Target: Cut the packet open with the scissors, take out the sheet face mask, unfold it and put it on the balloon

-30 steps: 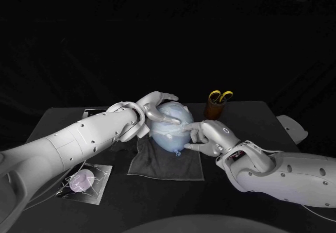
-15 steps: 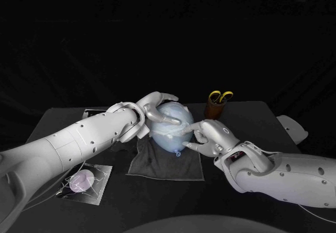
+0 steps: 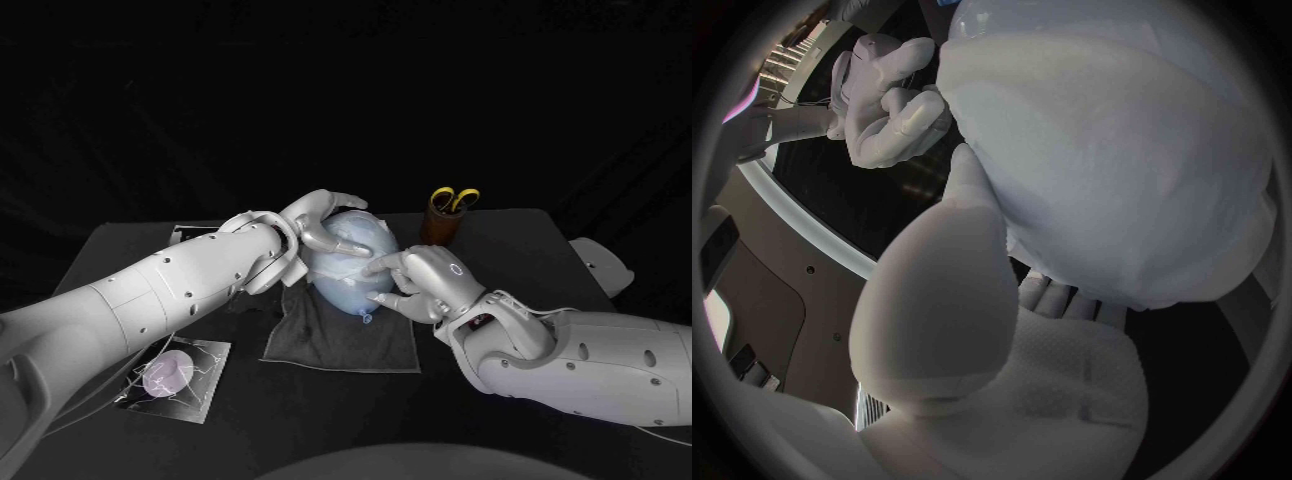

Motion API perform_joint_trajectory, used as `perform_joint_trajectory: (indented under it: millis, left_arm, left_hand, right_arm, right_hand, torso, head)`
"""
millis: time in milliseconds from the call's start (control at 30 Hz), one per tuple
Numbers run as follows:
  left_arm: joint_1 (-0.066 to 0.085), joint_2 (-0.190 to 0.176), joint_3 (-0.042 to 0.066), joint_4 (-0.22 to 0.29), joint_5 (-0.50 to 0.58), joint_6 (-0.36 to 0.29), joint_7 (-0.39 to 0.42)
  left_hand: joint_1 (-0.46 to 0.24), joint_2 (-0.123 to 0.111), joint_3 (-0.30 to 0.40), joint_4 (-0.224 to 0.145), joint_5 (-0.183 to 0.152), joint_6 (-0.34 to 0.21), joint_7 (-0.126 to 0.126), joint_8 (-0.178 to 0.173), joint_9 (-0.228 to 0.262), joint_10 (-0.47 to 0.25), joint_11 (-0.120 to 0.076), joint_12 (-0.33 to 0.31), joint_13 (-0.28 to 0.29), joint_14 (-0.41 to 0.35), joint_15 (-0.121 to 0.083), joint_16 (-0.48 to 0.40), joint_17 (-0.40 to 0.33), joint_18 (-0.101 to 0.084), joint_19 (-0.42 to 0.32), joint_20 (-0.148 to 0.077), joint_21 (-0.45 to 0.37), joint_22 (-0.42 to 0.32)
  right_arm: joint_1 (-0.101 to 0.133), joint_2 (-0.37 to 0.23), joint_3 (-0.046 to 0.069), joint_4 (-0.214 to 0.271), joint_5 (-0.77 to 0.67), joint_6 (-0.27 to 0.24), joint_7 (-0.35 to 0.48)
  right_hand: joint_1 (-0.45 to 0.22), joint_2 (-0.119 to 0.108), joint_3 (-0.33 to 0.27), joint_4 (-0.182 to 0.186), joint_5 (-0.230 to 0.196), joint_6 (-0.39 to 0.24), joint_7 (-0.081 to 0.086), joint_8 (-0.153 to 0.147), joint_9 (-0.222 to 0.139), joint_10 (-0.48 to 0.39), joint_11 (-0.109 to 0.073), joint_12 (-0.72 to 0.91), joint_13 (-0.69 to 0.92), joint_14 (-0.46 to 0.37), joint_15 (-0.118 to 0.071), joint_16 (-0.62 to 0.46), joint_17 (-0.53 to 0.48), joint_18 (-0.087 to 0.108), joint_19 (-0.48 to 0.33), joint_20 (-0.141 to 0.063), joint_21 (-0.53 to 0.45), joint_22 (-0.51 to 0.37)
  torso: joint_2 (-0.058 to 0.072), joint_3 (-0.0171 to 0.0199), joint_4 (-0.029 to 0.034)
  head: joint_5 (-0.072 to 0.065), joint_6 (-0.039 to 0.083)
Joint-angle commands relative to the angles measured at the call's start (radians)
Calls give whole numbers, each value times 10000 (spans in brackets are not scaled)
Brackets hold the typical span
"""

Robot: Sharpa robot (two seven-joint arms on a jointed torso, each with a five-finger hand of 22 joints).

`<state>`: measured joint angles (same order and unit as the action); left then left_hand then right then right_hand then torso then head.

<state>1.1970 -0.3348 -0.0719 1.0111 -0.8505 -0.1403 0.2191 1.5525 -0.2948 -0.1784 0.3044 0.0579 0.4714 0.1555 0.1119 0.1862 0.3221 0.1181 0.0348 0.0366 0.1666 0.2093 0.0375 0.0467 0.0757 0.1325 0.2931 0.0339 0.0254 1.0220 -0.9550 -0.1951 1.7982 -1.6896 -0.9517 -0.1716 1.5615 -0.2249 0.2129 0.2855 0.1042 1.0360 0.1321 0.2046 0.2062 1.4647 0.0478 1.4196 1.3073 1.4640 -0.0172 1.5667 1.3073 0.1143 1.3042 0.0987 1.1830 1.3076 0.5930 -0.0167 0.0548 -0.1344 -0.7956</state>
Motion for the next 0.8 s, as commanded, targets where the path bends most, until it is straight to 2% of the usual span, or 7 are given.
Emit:
perform_joint_trajectory:
  millis: [33,233,300,467,800]
  left_arm:
    - [-1,1,-7,37,-7,126,-75]
    - [0,2,-7,48,2,130,-74]
    - [0,0,-7,51,10,128,-72]
    - [1,-1,-7,63,21,126,-67]
    - [1,0,-7,60,26,128,-66]
  left_hand:
    - [33,45,60,-19,-1,29,61,49,17,4,51,18,6,2,36,34,16,-96,-71,-8,-58,-9]
    - [35,47,62,-19,-1,28,61,49,17,7,51,19,6,1,39,33,16,-96,-71,-8,-58,-9]
    - [37,50,64,-19,-2,27,60,49,16,10,50,19,6,0,42,33,16,-95,-70,-8,-57,-9]
    - [38,47,64,-19,-2,27,61,49,16,0,51,18,5,-15,43,29,12,-94,-67,-8,-57,-8]
    - [38,47,64,-19,-2,27,61,49,16,0,51,18,5,-15,43,29,12,-94,-67,-8,-57,-8]
  right_arm:
    - [5,69,19,-60,-811,-682,-442]
    - [16,188,32,-252,-1148,-429,-940]
    - [17,214,34,-300,-1251,-297,-1118]
    - [19,271,36,-391,-1432,-65,-1412]
    - [19,361,36,-486,-1739,238,-1709]
  right_hand:
    - [-90,71,90,-4,40,-59,62,-64,-25,83,94,65,1376,1068,112,41,2635,-212,112,2,86,84]
    - [-77,161,209,-9,40,70,60,-29,-16,187,105,223,1514,1068,139,41,2635,-243,211,40,244,207]
    - [-69,241,329,-11,-177,139,40,-16,-17,378,95,504,1756,1068,134,41,2635,-287,352,51,459,362]
    - [-99,272,499,-11,-288,202,29,-24,-30,504,87,694,1922,1068,132,41,2635,-328,485,56,667,520]
    - [-126,272,658,-31,-352,377,-30,41,-13,582,43,810,2025,1068,103,41,2635,-360,586,43,829,648]
  torso:
    - [2,-1,-1]
    - [-2,-3,12]
    - [-2,-7,6]
    - [0,-17,4]
    - [-2,-8,-2]
  head:
    - [-17,-10]
    - [0,-26]
    - [-1,-30]
    - [4,-14]
    - [30,-38]
